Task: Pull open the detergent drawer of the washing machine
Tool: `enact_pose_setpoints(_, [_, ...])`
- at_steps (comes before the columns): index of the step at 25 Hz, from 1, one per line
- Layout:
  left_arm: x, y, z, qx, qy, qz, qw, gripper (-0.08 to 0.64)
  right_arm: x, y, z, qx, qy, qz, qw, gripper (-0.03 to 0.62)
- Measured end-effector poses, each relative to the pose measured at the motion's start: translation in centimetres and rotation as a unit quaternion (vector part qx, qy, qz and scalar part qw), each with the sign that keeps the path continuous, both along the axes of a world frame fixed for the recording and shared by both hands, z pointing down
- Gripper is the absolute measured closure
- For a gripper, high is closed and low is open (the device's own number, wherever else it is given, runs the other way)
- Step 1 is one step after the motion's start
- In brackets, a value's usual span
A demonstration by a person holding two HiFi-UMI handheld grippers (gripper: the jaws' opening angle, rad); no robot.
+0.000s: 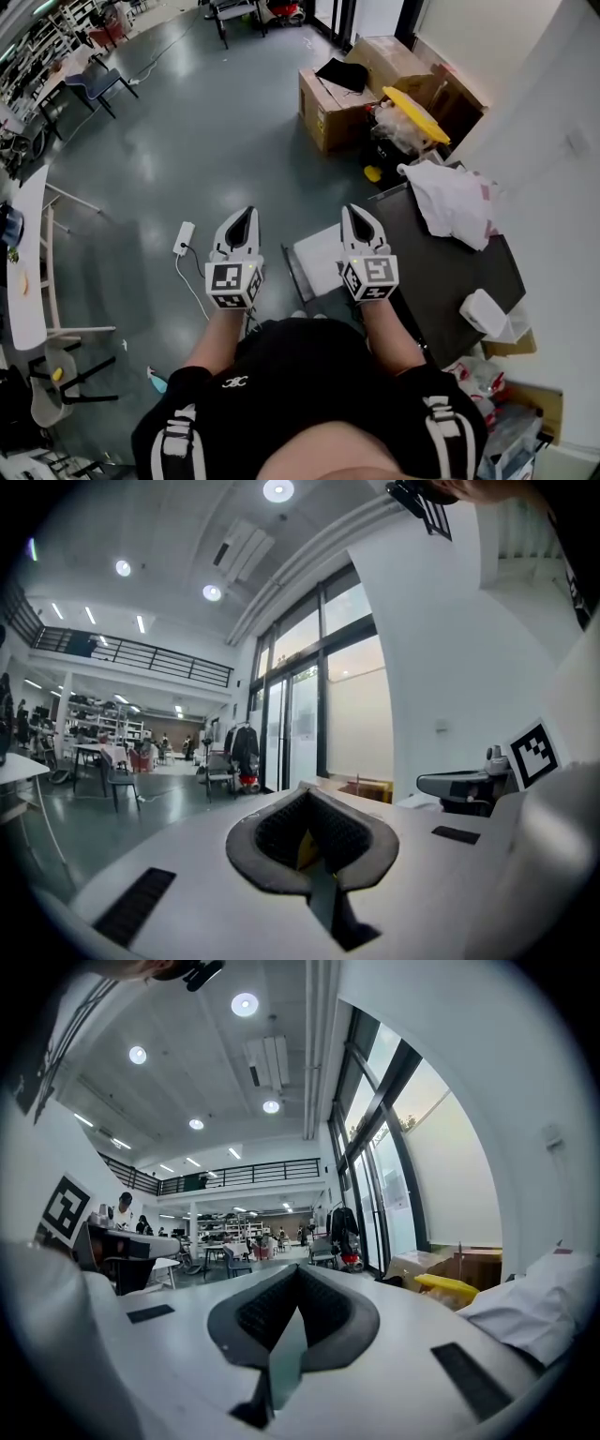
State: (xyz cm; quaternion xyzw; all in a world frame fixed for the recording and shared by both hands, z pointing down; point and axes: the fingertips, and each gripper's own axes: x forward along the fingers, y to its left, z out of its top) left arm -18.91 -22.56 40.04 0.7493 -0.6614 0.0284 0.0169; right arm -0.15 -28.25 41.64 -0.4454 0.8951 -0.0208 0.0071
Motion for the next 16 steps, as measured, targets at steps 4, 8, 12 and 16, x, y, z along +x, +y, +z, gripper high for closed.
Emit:
enact_pose_setpoints(4, [0.0,0.0,0.4,-0.006,0.001,0.003,1.0000,0.558,0.1,0.2,0.1,0.002,0.010,0.004,1.000,0.591])
enact_pose_setpoints(8, [0.3,-0.3,0.6,-0.005,0.004,0.008,1.0000,0.558,0.9,-0.1,0.1,0.000,0.011,0.013,1.000,0.591])
enact_pose_setpoints(12, [0.5,-0.7,0.8,-0.008,0.012,0.012,0.9998,0.558,1.3,-0.2,0.4,-0.001,0.015,0.020,1.000,0.591])
enact_pose_setpoints(16, [0.5,-0.8,0.7,-0.006,0.012,0.016,0.9998,0.558,1.6,-0.3,0.5,-0.002,0.014,0.028,1.000,0.591])
